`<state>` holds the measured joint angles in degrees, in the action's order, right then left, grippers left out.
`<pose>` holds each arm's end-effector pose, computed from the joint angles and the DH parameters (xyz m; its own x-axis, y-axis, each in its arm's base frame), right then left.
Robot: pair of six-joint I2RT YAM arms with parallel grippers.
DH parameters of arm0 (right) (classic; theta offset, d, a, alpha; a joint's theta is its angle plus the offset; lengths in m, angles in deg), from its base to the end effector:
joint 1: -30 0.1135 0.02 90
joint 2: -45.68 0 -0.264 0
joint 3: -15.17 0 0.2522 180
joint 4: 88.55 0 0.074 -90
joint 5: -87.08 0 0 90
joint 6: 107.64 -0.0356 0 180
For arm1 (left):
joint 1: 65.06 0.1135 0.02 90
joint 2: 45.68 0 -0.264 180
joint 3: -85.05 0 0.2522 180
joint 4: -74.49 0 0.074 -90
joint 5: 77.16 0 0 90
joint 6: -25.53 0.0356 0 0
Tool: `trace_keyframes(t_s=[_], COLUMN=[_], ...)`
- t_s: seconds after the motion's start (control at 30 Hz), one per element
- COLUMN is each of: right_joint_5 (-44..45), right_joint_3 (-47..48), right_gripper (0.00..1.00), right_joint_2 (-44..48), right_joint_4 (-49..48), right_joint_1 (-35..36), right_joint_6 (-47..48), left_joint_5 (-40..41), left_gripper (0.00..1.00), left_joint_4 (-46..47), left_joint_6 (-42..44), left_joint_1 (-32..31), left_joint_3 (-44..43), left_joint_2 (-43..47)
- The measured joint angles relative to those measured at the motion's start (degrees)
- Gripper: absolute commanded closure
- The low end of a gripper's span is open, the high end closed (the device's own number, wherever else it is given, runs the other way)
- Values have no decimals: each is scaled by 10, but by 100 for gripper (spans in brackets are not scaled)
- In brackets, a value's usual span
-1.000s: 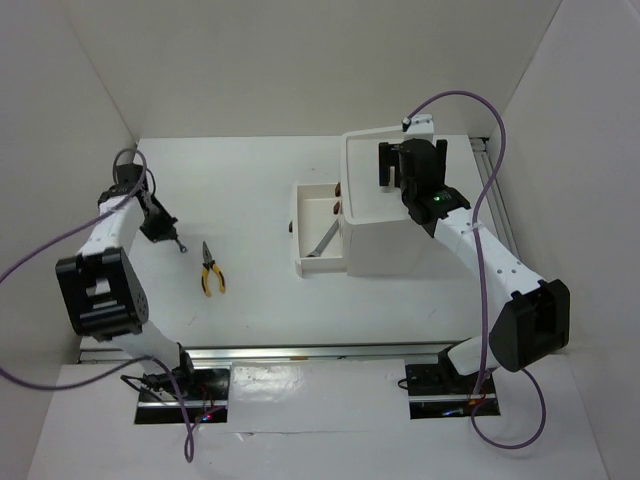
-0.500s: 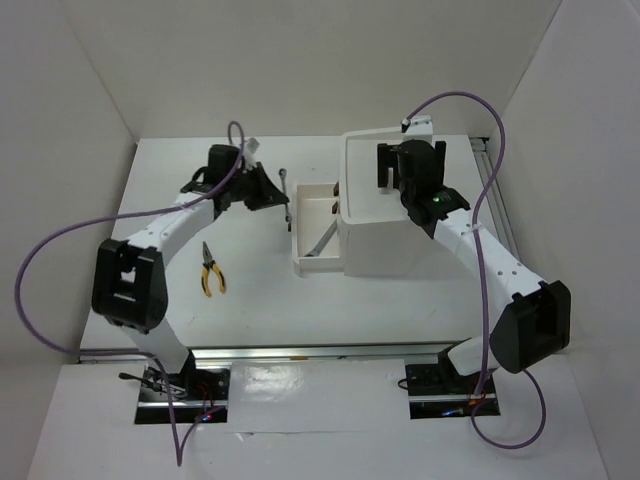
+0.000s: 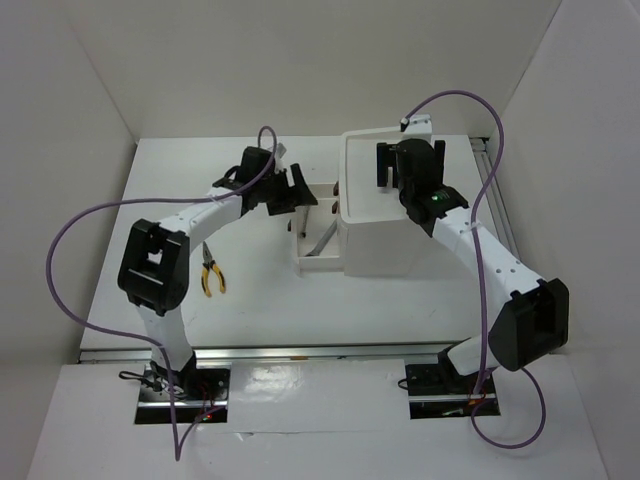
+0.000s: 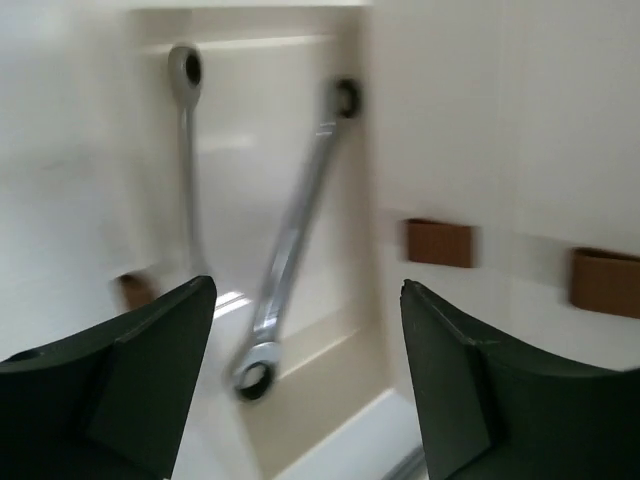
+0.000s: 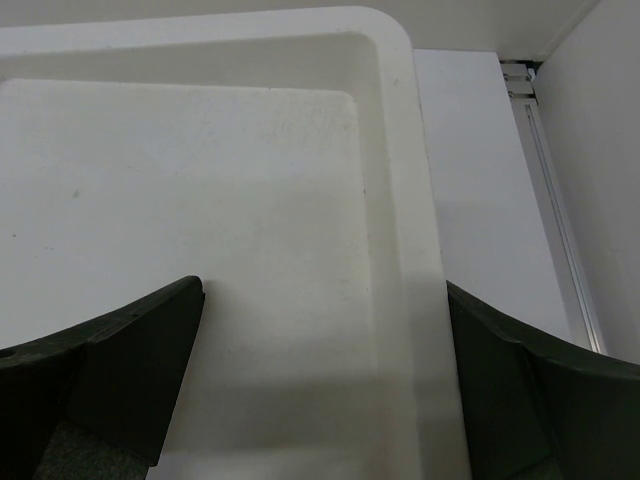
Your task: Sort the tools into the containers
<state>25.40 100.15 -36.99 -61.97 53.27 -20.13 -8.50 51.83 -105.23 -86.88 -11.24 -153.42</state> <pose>0.3138 0.1166 0.3422 -0.3751 -0.1197 -0.9192 0.0659 0.9857 -0.1552 0.4003 -0.1742 0.2548 -0.8030 -0.3336 -0.4939 0.1342 0.7062 -0.6951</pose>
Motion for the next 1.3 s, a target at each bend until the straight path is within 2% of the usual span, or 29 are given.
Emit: trace_keyframes(t_s=[0.03, 0.1, 0.13, 0.17, 0.23, 0.3, 0.33, 0.63, 0.83, 1.03, 1.2, 1.3], right_joint_5=[1, 3, 3, 4, 5, 5, 5, 5, 6, 6, 7, 7], right_joint_3=[1, 2, 3, 3, 4, 4, 4, 4, 4, 7, 9, 9], right_gripper=[0, 0, 0, 0, 0, 0, 0, 0, 0, 0, 0, 0], right_joint_2=[-1, -2, -3, -3, -4, -4, -4, -4, -4, -5, -7, -7], right_joint_4=[1, 1, 2, 2, 3, 3, 3, 3, 4, 7, 9, 9], right_joint_1=[0, 0, 1, 1, 1, 1, 1, 1, 1, 1, 1, 1], right_joint_6=[0, 0, 0, -1, -2, -2, -2, -3, -2, -4, -5, -4], left_joint_5=[21, 87, 127, 158, 224, 273, 292, 289, 261, 250, 196, 188], left_gripper=[24, 48, 65, 70, 87, 94, 100, 100, 91, 92, 92, 91], left_joint_4=[-6, -28, -47, -60, -85, -100, -109, -116, -86, -48, 35, 27], left_joint_6=[0, -4, -2, -8, -8, -14, -15, -16, -7, -6, -19, -11], left_joint_1=[7, 23, 31, 37, 44, 40, 35, -40, -65, -80, -138, -157], left_joint_3=[15, 52, 69, 77, 80, 75, 68, 34, 35, 40, 38, 30], left_joint_2=[10, 40, 59, 73, 93, 95, 87, -71, -68, -69, -71, -71])
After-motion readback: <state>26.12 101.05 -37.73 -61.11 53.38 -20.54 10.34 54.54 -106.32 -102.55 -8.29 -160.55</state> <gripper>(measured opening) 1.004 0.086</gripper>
